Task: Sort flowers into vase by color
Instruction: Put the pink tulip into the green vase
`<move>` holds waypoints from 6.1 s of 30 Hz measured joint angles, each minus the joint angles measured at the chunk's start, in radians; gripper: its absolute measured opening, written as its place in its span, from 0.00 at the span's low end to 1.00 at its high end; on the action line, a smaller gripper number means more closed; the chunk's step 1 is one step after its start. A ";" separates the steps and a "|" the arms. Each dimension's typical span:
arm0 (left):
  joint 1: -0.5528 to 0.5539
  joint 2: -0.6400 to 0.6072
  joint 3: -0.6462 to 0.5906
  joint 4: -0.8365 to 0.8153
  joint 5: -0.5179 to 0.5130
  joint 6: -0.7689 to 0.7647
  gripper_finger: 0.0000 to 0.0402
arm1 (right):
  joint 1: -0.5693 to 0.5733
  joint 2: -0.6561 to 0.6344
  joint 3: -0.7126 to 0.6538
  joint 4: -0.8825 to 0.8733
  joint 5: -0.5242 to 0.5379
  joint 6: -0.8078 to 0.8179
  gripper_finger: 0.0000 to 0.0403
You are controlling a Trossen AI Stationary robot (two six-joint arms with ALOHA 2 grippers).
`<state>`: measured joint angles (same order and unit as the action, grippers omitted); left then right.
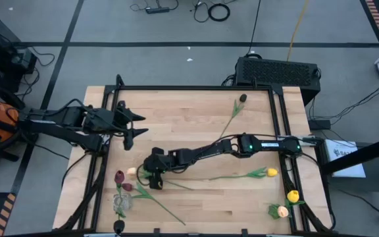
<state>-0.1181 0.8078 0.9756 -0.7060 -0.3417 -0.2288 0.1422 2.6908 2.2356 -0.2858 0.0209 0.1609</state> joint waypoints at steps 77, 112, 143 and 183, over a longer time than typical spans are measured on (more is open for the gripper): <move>-0.033 0.224 0.001 0.456 0.177 -0.111 0.58 | 0.163 -1.651 -1.427 1.053 0.476 -0.084 0.02; -0.040 0.132 -0.025 0.492 0.092 0.002 0.58 | 0.411 -2.200 -1.426 0.407 0.450 -0.050 0.02; -0.027 -0.433 -0.677 0.636 0.104 0.179 0.58 | 0.411 -2.181 -1.426 0.379 0.558 0.020 0.02; -0.013 -0.802 -0.877 0.559 0.207 0.131 0.58 | 0.410 -2.255 -1.411 0.536 0.303 -0.208 0.01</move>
<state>-0.1310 0.0059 0.0986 -0.1474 -0.1349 -0.0975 0.5526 0.4357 0.8246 0.2506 0.3236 -0.0474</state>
